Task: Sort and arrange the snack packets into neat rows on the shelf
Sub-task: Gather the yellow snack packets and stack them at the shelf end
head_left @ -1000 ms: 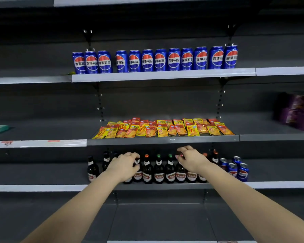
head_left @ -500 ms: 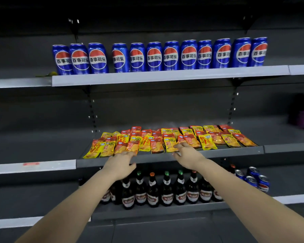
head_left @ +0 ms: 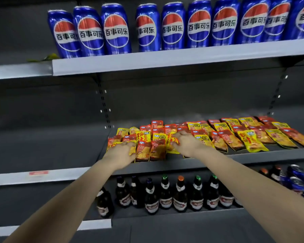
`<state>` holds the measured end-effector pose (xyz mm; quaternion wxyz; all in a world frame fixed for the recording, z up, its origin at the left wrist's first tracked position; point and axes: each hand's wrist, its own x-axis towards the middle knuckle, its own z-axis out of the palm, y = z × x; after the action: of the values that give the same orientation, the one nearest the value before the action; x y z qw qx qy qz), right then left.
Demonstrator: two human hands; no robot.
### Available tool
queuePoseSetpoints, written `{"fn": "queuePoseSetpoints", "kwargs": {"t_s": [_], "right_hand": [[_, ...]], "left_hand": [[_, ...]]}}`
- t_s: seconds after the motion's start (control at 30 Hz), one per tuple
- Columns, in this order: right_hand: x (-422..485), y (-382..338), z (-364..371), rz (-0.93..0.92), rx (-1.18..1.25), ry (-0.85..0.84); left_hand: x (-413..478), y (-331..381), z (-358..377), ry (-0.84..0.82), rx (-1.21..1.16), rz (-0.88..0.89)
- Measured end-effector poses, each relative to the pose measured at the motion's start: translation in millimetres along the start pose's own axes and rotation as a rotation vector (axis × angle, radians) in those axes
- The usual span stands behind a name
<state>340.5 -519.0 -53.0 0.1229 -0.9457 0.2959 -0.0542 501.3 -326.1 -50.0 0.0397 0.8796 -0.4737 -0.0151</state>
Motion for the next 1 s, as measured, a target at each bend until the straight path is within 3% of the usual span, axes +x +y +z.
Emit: {"fn": "queuePoseSetpoints", "kwargs": {"t_s": [0.67, 1.0], "right_hand": [[129, -3, 40, -0.143, 0.027, -0.046], [172, -29, 60, -0.304, 0.058, -0.075]], "left_hand": [[88, -44, 22, 0.017, -0.042, -0.128], [97, -65, 31, 0.025, -0.115, -0.192]]}}
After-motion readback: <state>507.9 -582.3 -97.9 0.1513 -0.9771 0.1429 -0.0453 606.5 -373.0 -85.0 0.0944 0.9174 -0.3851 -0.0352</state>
